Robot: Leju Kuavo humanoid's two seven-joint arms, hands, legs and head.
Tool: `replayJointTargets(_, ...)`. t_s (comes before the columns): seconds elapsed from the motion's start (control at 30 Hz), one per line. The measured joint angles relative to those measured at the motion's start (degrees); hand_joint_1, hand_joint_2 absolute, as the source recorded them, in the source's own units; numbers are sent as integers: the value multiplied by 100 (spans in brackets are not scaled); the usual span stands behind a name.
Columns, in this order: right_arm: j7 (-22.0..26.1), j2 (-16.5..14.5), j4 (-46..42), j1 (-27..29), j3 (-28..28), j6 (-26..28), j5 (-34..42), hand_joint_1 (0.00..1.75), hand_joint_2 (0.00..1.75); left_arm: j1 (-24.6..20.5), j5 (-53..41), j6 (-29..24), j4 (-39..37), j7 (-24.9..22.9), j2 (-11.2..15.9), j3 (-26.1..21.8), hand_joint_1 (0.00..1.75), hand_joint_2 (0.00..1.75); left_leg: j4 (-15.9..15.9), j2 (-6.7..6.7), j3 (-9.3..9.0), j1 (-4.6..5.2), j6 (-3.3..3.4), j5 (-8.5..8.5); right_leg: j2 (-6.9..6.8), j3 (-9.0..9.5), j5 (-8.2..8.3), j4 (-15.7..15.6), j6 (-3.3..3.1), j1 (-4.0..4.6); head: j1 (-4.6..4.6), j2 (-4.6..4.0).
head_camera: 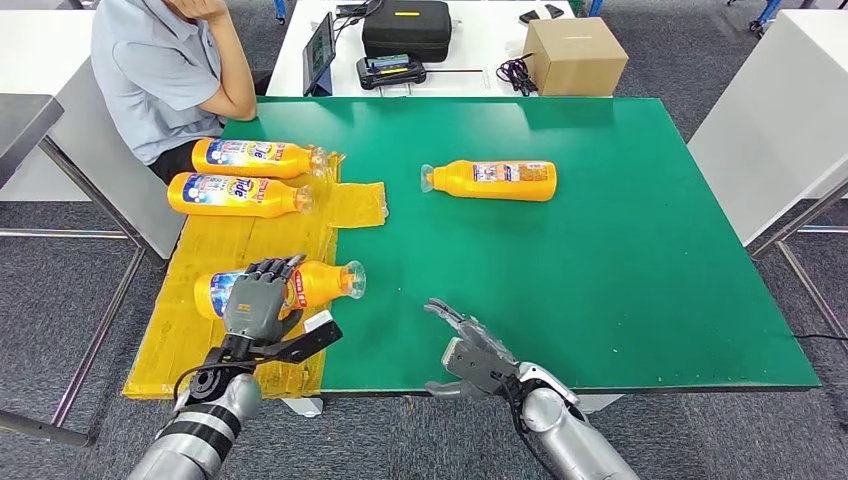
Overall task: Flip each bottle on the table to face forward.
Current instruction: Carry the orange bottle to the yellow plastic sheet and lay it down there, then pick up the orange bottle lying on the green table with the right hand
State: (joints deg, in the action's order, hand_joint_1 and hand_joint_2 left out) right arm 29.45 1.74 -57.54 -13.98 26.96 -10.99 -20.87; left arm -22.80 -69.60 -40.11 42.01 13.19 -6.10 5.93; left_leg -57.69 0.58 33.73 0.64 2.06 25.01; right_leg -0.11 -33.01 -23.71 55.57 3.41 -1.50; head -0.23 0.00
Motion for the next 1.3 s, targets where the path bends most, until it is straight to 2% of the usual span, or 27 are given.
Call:
replayJointTargets(0.07,3,8,-9,0,4,-8,15,0,175,-124,-100,43,-239,-125,61,5,142,175,0,-1,0,0,0,0,0,0,0,0,0,0,0,0)
replayJointTargets(0.13,5,16,-16,0,11,-13,26,0,175,-236,-166,173,-452,-209,110,22,96,175,0,-1,0,0,0,0,0,0,0,0,0,0,0,0)
replayJointTargets(0.2,8,19,-31,-1,19,-20,31,0,175,-325,-219,329,-619,-264,151,62,34,175,0,-1,0,0,0,0,0,0,0,0,0,0,0,0)
replayJointTargets(0.27,11,21,-40,-1,26,-39,37,0,175,-399,-269,444,-751,-315,185,123,7,175,0,0,-1,0,0,0,0,1,0,0,0,0,0,0)
replayJointTargets(0.3,12,22,-43,-2,29,-48,41,0,175,-436,-294,491,-808,-342,197,150,0,175,0,0,-1,0,0,0,0,2,0,0,0,0,0,0)
replayJointTargets(0.7,14,43,-85,-4,58,-47,48,0,175,-761,-313,1102,-1149,-403,289,385,0,175,2,3,-32,0,1,0,-2,36,0,-1,0,0,0,0)
replayJointTargets(0.8,27,50,-86,-3,60,-46,52,0,175,-752,-285,863,-1157,-363,300,419,0,175,2,2,-37,0,1,-1,-1,41,1,-1,-1,0,0,0)
replayJointTargets(0.9,57,59,-86,-3,60,-46,71,0,175,-629,-329,267,-1067,-238,302,456,0,175,2,0,-37,0,2,-1,0,37,1,-1,0,0,1,0)
replayJointTargets(0.97,83,63,-86,-2,60,-41,96,0,175,-443,-423,53,-788,-42,297,449,0,175,1,0,-32,0,2,-2,0,30,1,0,0,0,0,0)
replayJointTargets(1.07,119,64,-86,-1,62,-10,150,0,175,-81,-650,-11,-31,503,187,296,0,175,0,2,-17,0,2,-1,-1,17,0,-1,0,0,1,0)
replayJointTargets(1.3,193,63,-98,46,62,154,239,0,175,664,-651,-19,1709,1881,-385,-174,0,175,0,1,-3,3,4,3,0,5,0,-4,1,-2,-1,0)
